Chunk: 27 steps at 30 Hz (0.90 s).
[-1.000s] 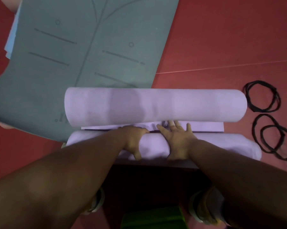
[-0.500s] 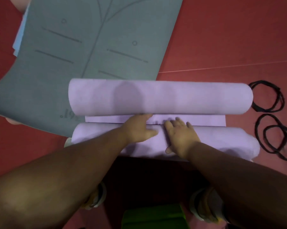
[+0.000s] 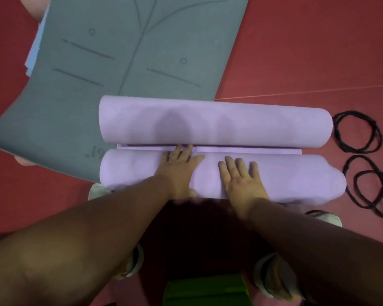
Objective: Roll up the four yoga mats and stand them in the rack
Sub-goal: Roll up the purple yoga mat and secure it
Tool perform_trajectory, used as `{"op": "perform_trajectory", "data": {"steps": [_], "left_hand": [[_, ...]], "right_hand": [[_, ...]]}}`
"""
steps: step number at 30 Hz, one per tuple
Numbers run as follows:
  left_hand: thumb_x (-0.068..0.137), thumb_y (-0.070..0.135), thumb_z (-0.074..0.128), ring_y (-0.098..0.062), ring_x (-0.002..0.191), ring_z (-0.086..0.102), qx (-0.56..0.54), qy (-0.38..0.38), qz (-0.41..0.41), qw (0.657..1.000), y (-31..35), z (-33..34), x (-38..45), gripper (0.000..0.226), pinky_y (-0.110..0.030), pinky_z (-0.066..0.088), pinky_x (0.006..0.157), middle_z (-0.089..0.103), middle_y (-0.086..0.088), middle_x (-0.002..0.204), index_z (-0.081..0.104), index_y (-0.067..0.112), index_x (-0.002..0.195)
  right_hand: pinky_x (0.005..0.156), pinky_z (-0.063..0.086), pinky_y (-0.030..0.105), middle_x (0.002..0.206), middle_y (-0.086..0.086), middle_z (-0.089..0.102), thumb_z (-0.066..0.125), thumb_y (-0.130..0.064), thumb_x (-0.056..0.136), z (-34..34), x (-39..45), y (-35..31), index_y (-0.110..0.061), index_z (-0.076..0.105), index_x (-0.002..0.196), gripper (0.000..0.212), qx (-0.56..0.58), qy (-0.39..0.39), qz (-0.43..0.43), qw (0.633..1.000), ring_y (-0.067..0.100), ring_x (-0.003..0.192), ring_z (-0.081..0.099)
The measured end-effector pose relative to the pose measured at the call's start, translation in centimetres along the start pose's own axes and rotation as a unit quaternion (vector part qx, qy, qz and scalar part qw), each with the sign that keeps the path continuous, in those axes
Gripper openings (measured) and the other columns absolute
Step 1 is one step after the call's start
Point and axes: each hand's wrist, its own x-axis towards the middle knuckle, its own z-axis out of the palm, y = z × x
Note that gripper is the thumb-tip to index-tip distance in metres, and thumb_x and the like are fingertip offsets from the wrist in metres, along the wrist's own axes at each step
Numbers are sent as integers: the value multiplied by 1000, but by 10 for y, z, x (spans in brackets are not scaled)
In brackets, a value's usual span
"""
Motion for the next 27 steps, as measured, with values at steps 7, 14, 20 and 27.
{"op": "perform_trajectory", "data": {"steps": [7, 14, 20, 27], "left_hand": [[60, 62, 84, -31, 150, 9, 102, 36, -39, 993, 6, 15, 7, 140, -59, 13, 120, 4, -6, 164, -10, 33, 159], [50, 78, 72, -27, 132, 39, 64, 37, -25, 997, 3, 4, 19, 121, -51, 26, 110, 44, 3, 145, 18, 42, 152], [38, 68, 83, -24, 111, 62, -83, -126, 41, 988, 3, -26, 22, 120, -46, 51, 97, 61, 5, 130, 34, 42, 144], [55, 63, 86, -23, 121, 57, -119, -151, 62, 979, 23, 4, 1, 113, -41, 48, 102, 55, 2, 141, 32, 35, 151]], "right_hand": [[109, 5, 74, 166, 9, -16, 34, -21, 101, 1, 10, 2, -17, -22, 156, 78, -10, 4, 41, 999, 46, 150, -9], [100, 29, 54, 146, 10, 39, 69, -47, 78, -7, 26, 18, -28, 2, 153, 102, 6, 21, 24, 999, 35, 125, 40], [99, 41, 45, 136, -2, 54, 91, -41, 53, -72, 35, 58, -37, 19, 150, 121, 10, -135, -96, 986, 28, 122, 56], [109, 43, 38, 154, 11, 39, 96, -25, 52, -48, 29, 50, -19, 19, 157, 130, 77, -271, -128, 951, 30, 139, 42]]}}
